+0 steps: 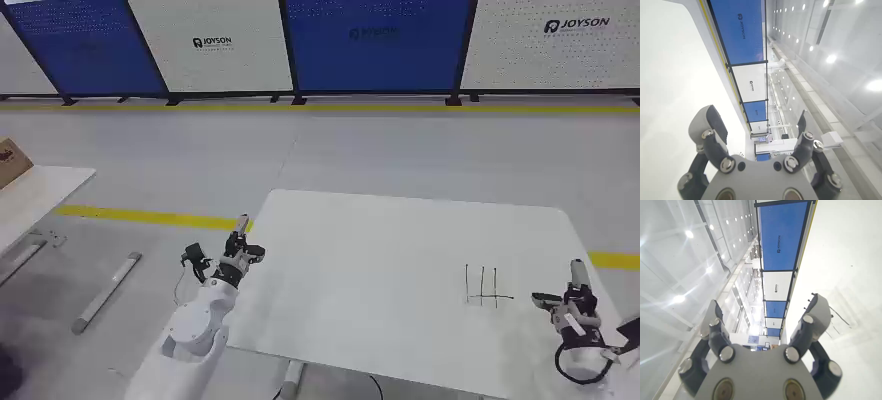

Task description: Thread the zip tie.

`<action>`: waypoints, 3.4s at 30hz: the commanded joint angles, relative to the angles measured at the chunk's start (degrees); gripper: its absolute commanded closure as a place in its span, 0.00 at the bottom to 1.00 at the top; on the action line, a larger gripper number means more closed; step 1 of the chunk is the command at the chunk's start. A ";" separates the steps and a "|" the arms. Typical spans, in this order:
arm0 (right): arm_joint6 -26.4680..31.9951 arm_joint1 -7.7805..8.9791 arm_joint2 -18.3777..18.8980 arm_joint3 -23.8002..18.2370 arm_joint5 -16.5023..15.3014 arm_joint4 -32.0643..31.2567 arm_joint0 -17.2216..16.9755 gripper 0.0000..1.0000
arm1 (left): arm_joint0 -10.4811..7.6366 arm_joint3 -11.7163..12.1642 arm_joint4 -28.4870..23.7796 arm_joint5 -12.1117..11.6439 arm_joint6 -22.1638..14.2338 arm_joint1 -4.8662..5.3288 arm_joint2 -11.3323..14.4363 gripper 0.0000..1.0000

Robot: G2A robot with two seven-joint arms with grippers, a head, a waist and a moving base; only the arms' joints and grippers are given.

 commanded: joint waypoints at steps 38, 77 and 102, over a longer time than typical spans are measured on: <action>39.33 4.24 14.48 -0.13 3.17 -16.25 5.39 0.00 | 0.00 0.00 0.00 0.00 0.00 0.00 0.00 0.00; 79.64 10.57 -4.09 28.10 -0.34 -18.98 34.62 0.00 | 0.00 0.00 0.00 0.00 0.00 0.00 0.00 0.00; 79.64 14.70 -14.28 39.07 -18.42 -14.39 38.64 0.00 | 0.00 0.00 0.00 0.00 0.00 0.00 0.00 0.00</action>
